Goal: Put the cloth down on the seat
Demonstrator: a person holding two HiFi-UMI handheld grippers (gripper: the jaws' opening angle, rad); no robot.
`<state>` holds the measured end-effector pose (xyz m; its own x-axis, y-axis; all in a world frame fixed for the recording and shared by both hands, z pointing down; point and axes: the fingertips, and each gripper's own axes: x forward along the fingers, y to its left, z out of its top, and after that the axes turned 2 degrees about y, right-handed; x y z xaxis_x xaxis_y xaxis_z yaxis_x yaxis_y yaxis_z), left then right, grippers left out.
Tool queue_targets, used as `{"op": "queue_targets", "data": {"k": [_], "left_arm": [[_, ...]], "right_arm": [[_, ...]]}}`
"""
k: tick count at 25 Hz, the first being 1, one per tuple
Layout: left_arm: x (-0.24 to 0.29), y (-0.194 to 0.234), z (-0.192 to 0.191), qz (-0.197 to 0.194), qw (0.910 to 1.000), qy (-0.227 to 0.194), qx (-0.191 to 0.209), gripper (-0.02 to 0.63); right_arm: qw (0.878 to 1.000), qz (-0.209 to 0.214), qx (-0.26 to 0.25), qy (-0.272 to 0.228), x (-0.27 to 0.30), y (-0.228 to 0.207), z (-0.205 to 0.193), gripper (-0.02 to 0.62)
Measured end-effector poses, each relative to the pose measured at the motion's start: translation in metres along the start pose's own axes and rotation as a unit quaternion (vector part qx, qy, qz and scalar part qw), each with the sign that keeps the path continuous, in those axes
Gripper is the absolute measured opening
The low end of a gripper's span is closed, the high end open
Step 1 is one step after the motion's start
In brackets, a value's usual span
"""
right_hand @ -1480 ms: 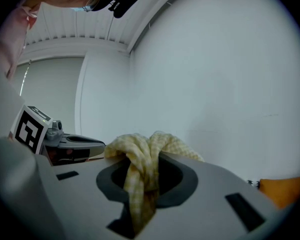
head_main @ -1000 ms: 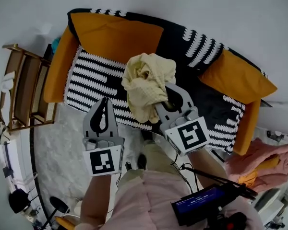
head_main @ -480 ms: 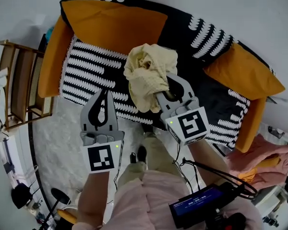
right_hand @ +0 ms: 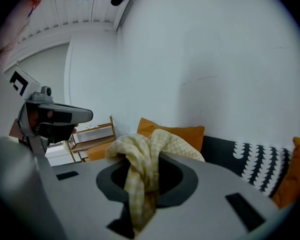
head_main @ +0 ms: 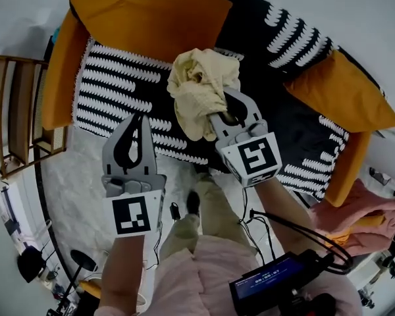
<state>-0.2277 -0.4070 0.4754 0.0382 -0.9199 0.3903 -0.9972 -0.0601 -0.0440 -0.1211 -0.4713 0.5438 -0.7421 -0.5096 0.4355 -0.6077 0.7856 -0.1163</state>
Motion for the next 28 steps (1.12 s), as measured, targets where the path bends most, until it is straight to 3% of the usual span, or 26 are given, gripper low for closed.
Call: {"op": "queue_targets", "data": {"k": [12, 28], "left_arm": [[0.029, -0.003, -0.031, -0.007, 0.9999, 0.014, 0.004, 0.021], [0.038, -0.003, -0.07, -0.013, 0.9991, 0.038, 0.011, 0.021]], "right_arm": [[0.999, -0.009, 0.014, 0.041, 0.037, -0.026, -0.068, 0.072], [0.997, -0.014, -0.002, 0.079, 0.08, -0.038, -0.128, 0.084]]}}
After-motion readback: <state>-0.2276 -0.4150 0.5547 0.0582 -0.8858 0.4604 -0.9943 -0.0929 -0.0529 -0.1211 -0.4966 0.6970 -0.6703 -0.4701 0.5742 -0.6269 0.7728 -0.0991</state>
